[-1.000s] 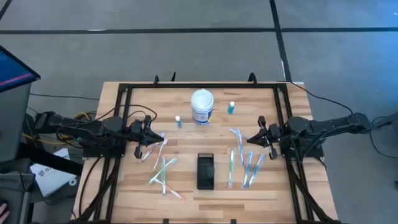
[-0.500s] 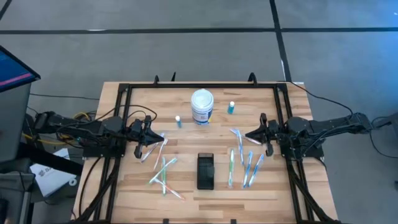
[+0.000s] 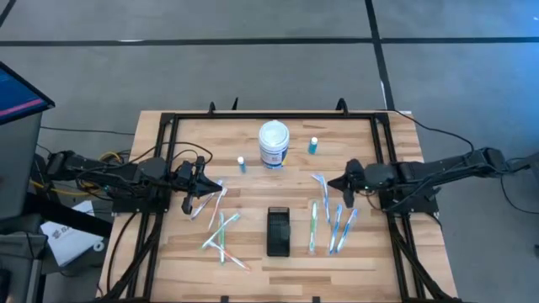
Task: Pick & Place toothbrushing station
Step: Put the top blue toothbrush into the black mesh organizer
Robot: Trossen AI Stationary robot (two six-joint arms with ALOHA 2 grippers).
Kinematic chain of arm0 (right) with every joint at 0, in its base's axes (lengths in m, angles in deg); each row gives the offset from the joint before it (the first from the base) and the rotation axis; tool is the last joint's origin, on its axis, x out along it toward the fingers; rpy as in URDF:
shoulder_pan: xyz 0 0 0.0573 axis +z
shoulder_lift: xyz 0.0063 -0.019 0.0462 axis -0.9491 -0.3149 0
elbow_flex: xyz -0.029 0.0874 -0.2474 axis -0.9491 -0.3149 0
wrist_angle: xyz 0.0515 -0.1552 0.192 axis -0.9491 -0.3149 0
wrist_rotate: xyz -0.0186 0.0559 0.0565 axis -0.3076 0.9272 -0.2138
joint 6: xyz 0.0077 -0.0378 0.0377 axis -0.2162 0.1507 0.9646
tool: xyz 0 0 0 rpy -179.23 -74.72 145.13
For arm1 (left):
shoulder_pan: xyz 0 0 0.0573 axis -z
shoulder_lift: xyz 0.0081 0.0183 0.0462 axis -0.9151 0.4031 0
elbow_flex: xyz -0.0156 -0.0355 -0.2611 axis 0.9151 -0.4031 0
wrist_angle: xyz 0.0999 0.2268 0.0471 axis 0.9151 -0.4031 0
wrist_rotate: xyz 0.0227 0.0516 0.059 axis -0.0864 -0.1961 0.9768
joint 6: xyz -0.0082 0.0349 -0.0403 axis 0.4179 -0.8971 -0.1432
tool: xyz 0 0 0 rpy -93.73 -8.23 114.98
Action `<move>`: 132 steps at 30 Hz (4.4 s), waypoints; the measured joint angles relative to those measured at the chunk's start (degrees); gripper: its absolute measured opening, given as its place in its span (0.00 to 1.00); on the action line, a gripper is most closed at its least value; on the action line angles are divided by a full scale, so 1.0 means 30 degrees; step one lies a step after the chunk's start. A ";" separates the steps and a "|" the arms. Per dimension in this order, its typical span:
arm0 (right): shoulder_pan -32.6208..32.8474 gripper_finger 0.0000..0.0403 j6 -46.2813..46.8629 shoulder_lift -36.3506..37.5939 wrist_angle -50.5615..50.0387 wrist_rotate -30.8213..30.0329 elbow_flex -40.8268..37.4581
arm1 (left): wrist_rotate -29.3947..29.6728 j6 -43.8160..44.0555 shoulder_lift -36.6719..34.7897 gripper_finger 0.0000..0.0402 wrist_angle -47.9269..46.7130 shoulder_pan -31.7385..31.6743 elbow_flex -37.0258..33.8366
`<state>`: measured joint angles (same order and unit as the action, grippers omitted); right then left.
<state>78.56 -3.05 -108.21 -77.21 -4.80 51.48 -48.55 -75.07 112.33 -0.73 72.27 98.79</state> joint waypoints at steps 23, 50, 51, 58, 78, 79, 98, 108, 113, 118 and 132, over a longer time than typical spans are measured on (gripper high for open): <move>-0.0404 0.05 0.3361 -0.9850 -0.5266 0.2181 0.5106 | 0.0000 0.0649 0.0000 0.02 -0.0007 0.0000 0.0000; -0.1864 0.44 0.4324 -1.1273 -0.5512 0.2154 0.5192 | 0.0000 0.0760 0.0000 0.02 -0.0015 0.0000 0.0000; -0.1855 0.44 0.4345 -1.1273 -0.5505 0.2151 0.5192 | 0.0000 0.0919 0.0000 0.02 -0.0015 0.0000 0.0000; -0.1799 0.40 0.4362 -1.1273 -0.5349 0.2126 0.5192 | 0.0000 0.1105 0.0000 0.02 -0.0015 0.0000 0.0000; -0.1799 0.35 0.4625 -1.1287 -0.5367 0.2115 0.5177 | -0.0007 0.1604 0.0000 0.02 -0.0022 0.0000 0.0000; -0.1794 0.34 0.4689 -1.1287 -0.5367 0.2114 0.5177 | -0.0007 0.1652 0.0000 0.02 -0.0029 0.0000 0.0000; -0.1471 0.33 0.5221 -1.4554 -0.3915 0.2038 0.5210 | -0.0007 0.1683 0.0000 0.02 -0.0022 0.0007 0.0007; -0.1474 0.07 0.5408 -1.4014 -0.3635 0.2166 0.5151 | -0.0007 0.1683 0.0007 0.02 -0.0024 0.0007 0.0007; -0.1471 0.04 0.5345 -1.3650 -0.3465 0.2096 0.5156 | -0.0007 0.1683 0.0006 0.02 -0.0023 0.0007 0.0007; -0.1413 0.02 0.4759 -1.3341 -0.2667 0.2078 0.5156 | -0.0007 0.1683 0.0003 0.02 -0.0024 0.0007 0.0007; 0.0073 0.01 0.1506 -1.0512 0.2283 0.0008 0.5170 | -0.0007 0.1683 0.0004 0.02 -0.0022 0.0007 0.0007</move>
<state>78.78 1.46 -139.75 -70.36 -4.77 66.99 -48.57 -70.02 112.34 -0.79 72.29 98.81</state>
